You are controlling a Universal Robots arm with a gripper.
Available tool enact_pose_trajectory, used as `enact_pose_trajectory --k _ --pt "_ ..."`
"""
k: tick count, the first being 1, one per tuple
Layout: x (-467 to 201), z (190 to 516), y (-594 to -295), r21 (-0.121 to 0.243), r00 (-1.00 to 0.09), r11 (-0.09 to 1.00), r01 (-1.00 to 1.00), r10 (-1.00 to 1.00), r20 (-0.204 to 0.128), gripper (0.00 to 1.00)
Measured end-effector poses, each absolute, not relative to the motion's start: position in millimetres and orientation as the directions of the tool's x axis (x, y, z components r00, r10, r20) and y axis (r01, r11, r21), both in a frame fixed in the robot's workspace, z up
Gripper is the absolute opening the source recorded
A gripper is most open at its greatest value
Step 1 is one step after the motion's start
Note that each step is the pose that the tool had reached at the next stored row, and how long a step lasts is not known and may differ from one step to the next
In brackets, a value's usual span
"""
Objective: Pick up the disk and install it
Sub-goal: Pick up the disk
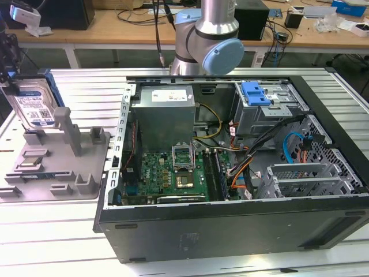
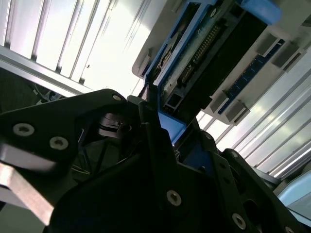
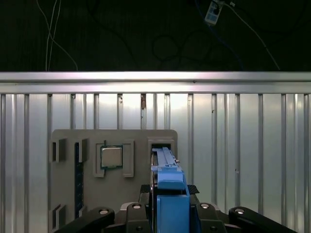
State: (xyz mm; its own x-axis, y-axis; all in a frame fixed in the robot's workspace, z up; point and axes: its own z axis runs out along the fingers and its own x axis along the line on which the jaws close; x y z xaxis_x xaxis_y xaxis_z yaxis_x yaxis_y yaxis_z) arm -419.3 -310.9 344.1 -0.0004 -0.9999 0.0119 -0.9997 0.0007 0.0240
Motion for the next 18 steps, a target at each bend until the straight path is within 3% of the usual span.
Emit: enact_pose_trajectory --k 18 --pt "-419 389 -311 0.024 0.000 0.001 -1.000 -1.000 0.012 0.37"
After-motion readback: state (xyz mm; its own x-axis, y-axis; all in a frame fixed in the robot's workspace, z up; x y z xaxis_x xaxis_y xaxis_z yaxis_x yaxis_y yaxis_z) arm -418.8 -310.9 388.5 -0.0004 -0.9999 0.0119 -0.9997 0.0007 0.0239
